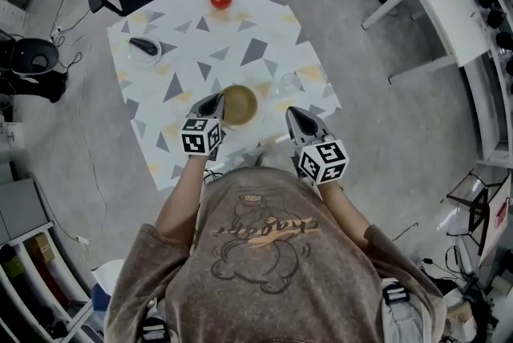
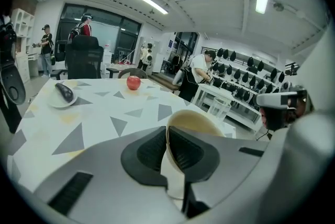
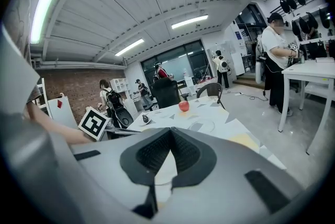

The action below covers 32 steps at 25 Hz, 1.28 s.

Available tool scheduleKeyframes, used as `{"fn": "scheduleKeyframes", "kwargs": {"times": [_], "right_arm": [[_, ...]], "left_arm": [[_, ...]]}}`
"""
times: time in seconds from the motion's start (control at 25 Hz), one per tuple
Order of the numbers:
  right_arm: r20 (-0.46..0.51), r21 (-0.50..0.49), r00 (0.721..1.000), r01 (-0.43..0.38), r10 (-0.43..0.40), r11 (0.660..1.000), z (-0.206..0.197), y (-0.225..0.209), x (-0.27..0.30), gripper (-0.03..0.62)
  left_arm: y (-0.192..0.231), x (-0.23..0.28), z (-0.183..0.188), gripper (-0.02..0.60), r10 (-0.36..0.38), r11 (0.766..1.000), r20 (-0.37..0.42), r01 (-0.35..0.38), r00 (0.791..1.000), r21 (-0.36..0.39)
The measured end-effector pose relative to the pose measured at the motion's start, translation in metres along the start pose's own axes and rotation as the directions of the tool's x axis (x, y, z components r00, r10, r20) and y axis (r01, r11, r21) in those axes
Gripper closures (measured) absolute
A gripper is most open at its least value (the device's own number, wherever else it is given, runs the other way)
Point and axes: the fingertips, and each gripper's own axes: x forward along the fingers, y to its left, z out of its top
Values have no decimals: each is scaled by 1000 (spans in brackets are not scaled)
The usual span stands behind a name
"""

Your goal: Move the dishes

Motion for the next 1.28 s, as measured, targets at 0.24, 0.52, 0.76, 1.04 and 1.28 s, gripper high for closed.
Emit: {"fn": "scheduleKeyframes", "kwargs": {"times": [0.24, 0.52, 0.76, 1.04, 1.28], "right_arm": [[-16, -20, 998, -62, 62, 998, 0, 18, 14, 595], [-42, -38, 990, -140, 138, 989, -4, 40, 30, 595], [-66, -50, 979, -194, 190, 980, -7, 56, 43, 595], [-89, -58, 970, -233, 227, 971, -10, 67, 52, 595], [-100, -62, 968, -238, 232, 969, -11, 72, 54, 595]], "left_arm": [[17, -26, 11, 551, 53, 997, 56, -49, 997, -55], [43, -53, 3, 551, 138, 986, 69, -130, 988, -109], [68, -77, -17, 551, 216, 956, 58, -199, 975, -218], [87, -93, -40, 551, 282, 915, 29, -260, 959, -308], [96, -95, -61, 551, 293, 886, -10, -276, 956, -374]]}}
